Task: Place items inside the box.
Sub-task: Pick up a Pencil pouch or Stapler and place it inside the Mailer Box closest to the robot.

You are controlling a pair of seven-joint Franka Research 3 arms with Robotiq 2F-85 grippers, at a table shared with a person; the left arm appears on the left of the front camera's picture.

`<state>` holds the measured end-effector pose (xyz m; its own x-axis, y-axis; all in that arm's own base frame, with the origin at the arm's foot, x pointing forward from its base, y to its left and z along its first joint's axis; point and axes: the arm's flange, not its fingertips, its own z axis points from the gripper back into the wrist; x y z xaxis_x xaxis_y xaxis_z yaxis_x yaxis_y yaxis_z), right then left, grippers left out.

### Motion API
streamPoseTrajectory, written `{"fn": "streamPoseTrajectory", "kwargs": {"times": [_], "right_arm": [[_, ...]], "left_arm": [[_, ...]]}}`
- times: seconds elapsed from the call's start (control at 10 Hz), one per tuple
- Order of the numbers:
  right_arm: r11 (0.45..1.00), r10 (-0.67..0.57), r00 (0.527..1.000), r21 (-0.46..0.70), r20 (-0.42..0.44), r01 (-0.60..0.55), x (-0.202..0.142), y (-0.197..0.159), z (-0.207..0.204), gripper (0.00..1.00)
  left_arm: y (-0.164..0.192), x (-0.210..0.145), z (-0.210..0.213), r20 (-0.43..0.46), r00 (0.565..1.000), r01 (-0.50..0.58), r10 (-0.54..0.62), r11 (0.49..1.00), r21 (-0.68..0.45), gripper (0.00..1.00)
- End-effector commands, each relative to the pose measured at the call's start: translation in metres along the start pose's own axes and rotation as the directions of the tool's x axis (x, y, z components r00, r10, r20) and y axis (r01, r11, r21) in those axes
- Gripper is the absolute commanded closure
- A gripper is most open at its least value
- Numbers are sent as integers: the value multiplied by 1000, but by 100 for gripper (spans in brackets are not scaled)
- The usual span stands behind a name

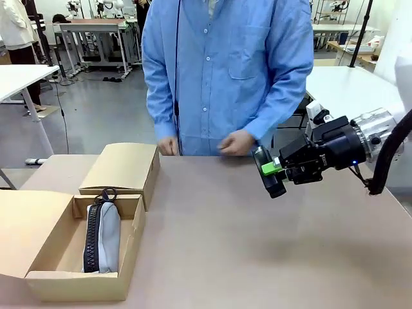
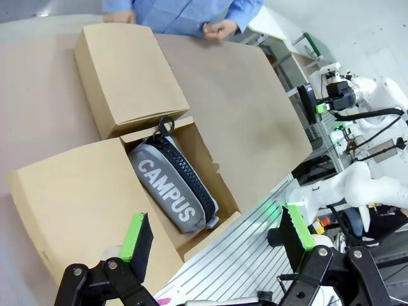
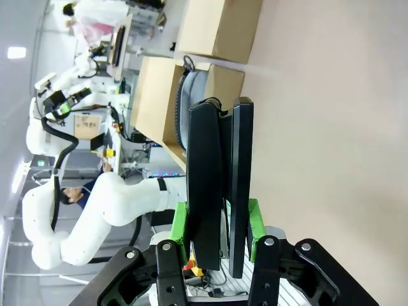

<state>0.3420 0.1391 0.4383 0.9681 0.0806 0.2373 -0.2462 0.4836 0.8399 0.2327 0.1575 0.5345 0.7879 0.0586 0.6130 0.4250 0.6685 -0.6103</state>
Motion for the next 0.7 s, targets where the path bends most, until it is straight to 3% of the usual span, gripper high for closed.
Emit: {"fn": "streamPoseTrajectory", "kwargs": {"times": [0.0, 0.3, 0.5, 0.6], "right_arm": [[999, 24, 999, 28, 30, -25, -113, -19, -14, 100], [995, 98, 990, 25, -102, -96, -88, 18, -89, 100], [992, 124, 970, 44, -210, -118, -74, 49, -173, 100], [993, 119, 972, 16, -205, -118, -69, 61, -217, 100]], "left_arm": [[-2, -1, -2, 13, 1000, 20, -19, 1000, -16, 0], [-2, -1, -2, 13, 1000, 20, -19, 1000, -16, 0], [-2, -1, -2, 13, 1000, 20, -19, 1000, -16, 0], [-2, -1, -2, 13, 1000, 20, -19, 1000, -16, 0]]}}
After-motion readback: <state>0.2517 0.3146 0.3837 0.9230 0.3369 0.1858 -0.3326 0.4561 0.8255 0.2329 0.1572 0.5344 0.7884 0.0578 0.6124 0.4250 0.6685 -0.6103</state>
